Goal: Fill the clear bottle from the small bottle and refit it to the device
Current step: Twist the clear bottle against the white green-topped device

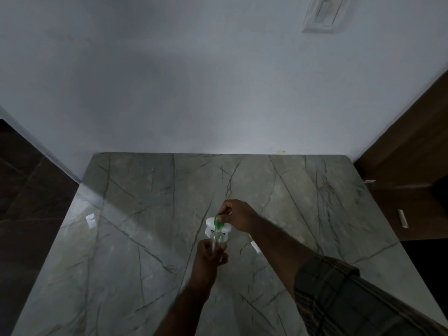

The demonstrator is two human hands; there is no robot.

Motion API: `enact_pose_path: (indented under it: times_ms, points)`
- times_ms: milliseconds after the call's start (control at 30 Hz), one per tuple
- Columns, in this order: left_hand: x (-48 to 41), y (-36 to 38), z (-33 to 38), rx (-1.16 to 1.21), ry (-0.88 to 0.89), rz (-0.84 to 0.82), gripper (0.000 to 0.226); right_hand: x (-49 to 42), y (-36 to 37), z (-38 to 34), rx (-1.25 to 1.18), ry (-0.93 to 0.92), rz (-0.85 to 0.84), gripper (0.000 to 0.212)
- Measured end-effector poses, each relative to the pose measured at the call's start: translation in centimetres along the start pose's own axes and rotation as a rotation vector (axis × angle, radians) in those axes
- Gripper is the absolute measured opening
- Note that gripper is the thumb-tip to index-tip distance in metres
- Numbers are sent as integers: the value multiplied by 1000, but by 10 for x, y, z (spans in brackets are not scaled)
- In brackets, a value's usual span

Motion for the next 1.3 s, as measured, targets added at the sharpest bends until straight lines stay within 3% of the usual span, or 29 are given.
enact_pose_path:
  times_ms: [500, 733, 900, 1033, 1300]
  points:
    - [-3, -2, -1, 48, 30, -45, 20, 3, 3, 0, 7, -28, 19, 23]
    - [-1, 1, 4, 59, 24, -22, 31, 0, -5, -1, -14, -38, 18, 24]
    - [-1, 0, 0, 46, 34, 8, 17, -1, 3, 3, 5, -57, 3, 22]
    - [-1, 0, 0, 56, 13, 15, 30, -2, -1, 0, 0, -49, -7, 24]
    - [-3, 1, -2, 47, 19, -8, 37, -2, 1, 0, 17, -69, -15, 23]
Point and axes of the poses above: each hand's wrist, its own x-axis away from the middle knuckle, its own y-axis out of the palm, z = x × y, the point moved 3 cm from there along -x, towards the middle knuckle, and after that the axes turned 14 degrees about x, right-handed, at the moved point
